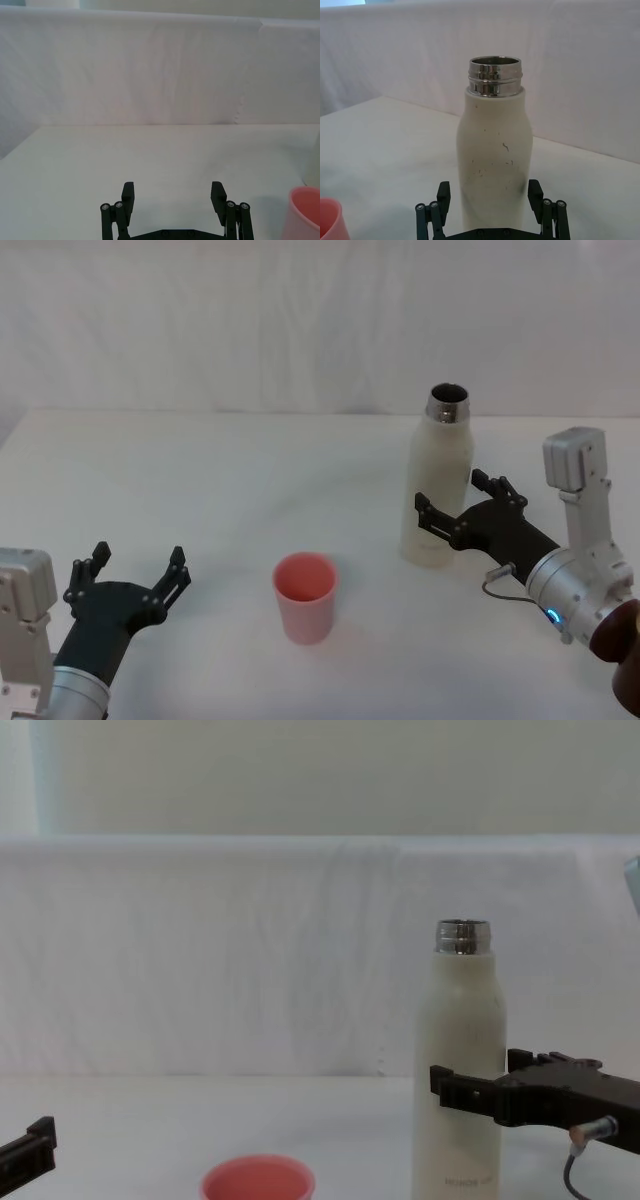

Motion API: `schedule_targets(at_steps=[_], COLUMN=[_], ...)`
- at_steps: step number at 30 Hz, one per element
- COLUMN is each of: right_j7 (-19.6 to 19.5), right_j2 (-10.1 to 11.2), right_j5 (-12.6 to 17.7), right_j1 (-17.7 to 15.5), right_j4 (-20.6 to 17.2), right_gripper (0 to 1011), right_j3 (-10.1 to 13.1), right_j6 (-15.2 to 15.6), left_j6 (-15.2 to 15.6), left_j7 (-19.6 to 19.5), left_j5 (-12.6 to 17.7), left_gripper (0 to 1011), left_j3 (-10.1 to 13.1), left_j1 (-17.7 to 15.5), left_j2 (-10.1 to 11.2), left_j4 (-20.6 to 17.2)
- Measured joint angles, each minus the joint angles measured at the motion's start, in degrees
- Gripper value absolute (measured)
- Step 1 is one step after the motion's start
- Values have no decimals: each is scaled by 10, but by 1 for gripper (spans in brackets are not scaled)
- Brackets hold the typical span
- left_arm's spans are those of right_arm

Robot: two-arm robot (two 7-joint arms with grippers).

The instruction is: Grasp the thermos with one hand and pour water into the cup lid.

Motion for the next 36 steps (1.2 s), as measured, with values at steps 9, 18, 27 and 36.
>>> schedule_targets(at_steps=[9, 18, 27, 36], right_j7=[-3, -4, -5, -8], right_j2=[-5, -11, -16, -20], right_j5=[-8, -12, -16, -20], right_j1=[8, 15, 22, 26], right_j4=[7, 13, 22, 26], right_gripper=[1001, 1001, 1001, 1001], right_j3=[-3, -4, -3, -4], right_j6=[3, 3, 6, 9], left_j6=[0, 0, 0, 0], left_j7=[0, 0, 0, 0], left_j5=[0, 0, 0, 0], left_gripper=[1001, 1001, 1001, 1001], left_j3=[0, 0, 0, 0], left_j1=[0, 0, 0, 0], left_j2=[0, 0, 0, 0], left_j4=[0, 0, 0, 0])
